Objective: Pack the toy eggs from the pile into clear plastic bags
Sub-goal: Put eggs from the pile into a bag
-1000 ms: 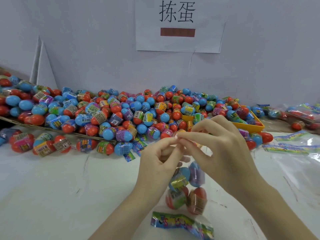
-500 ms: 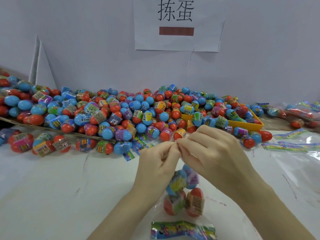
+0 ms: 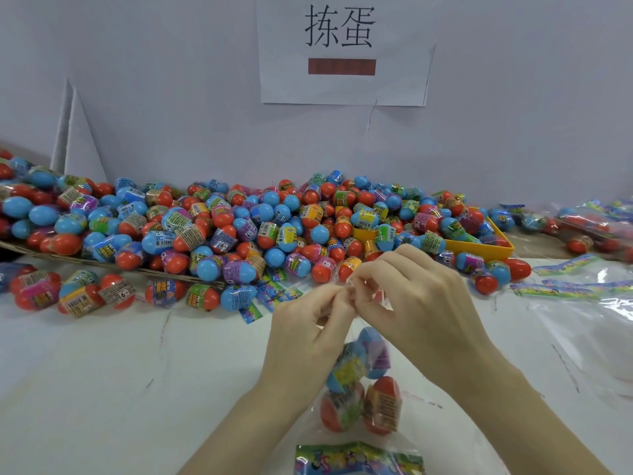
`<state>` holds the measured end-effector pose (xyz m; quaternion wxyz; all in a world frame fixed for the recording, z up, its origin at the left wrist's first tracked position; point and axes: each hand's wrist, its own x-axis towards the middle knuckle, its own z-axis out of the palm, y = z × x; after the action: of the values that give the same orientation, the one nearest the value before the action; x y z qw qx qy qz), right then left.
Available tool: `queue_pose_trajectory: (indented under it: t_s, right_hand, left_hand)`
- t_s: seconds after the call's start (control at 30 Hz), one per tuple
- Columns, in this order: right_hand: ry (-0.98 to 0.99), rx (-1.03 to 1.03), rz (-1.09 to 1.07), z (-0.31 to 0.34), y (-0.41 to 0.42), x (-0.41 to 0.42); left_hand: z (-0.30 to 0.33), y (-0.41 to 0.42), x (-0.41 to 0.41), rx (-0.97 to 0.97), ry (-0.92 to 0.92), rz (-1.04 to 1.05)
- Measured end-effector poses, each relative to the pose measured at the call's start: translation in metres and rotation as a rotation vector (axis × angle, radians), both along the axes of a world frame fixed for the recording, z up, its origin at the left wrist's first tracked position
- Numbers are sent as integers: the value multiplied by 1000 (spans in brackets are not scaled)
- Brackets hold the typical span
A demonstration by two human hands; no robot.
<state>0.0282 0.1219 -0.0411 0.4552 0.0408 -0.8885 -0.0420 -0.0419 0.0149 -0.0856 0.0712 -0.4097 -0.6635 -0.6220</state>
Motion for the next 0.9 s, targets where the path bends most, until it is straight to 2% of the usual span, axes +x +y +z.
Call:
queue_pose_trajectory:
  t_s: [0.37,0.47,0.7,0.9]
  right_hand:
    - [-56,-211,36,-3,0,-4]
    - [-41,-301,-9,-2,11,-1]
    - [28,-1096,-30,4,36,1]
    - [125,-1587,-216,6,81,13]
  left_hand:
    - [2,-3,3,13,-11,-1]
    - [4,-4,6,45,-99,-16]
    - [9,-3,6,109,-305,-22]
    - [11,-3,3,135,-376,2]
